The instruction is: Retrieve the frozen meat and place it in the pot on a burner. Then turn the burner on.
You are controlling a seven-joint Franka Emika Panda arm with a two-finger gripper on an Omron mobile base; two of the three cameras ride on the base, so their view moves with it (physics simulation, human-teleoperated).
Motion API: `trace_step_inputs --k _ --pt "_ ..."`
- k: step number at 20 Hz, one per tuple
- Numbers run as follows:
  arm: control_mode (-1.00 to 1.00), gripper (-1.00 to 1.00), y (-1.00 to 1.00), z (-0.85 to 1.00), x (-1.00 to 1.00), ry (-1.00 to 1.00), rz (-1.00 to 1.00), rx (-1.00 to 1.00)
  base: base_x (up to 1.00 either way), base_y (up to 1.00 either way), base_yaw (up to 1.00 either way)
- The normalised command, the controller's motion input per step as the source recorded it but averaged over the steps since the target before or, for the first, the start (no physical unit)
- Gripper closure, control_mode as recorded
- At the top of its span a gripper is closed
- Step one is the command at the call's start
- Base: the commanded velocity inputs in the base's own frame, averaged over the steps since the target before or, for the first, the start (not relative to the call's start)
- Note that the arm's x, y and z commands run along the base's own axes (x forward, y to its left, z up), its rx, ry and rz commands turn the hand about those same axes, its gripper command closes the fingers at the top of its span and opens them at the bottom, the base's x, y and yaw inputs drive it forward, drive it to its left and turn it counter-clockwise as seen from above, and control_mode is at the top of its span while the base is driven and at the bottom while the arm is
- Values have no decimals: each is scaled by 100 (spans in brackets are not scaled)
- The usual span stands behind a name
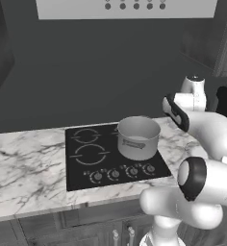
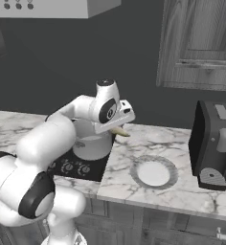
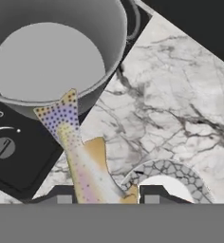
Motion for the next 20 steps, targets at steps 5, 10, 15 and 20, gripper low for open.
trace_step_inputs --k 5,10,15,20 --pt "-100 100 68 31 23 0 5 0 0 0 0" --pt "-100 100 65 0 52 6 7 0 0 0 0" --pt "-100 100 61 -15 45 9 4 0 0 0 0" --pt "-100 100 22 -28 6 6 0 0 0 0 0"
